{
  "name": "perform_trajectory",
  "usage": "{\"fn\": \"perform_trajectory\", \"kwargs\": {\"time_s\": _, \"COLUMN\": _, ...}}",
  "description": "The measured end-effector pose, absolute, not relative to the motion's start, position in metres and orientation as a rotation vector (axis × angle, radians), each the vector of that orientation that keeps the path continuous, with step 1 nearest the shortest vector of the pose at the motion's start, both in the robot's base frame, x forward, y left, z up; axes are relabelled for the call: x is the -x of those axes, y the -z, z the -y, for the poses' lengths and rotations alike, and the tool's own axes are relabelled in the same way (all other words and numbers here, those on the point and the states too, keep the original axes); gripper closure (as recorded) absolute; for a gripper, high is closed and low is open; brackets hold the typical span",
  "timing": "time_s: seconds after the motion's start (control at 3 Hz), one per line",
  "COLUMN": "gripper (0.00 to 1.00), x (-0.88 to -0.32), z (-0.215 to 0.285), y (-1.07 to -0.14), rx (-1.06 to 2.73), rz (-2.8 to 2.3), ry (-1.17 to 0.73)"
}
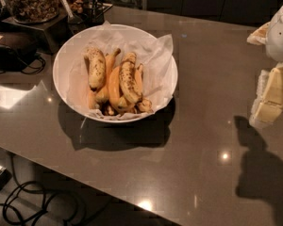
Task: Pick banana from white bowl
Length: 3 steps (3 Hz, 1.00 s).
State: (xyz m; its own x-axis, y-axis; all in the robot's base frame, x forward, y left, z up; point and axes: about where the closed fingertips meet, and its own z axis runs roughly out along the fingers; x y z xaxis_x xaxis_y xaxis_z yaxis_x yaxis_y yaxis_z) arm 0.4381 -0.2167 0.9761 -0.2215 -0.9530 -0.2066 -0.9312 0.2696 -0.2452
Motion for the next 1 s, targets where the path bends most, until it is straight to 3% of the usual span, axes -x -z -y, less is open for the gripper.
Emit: {"fn": "perform_trajectory", "kwargs": {"time_s": 1.0, "gripper": 0.0, "x": -0.43, "z": 0.191, "y": -0.981, "rx": 1.693, "rz": -2.309, "ry": 0.165}}
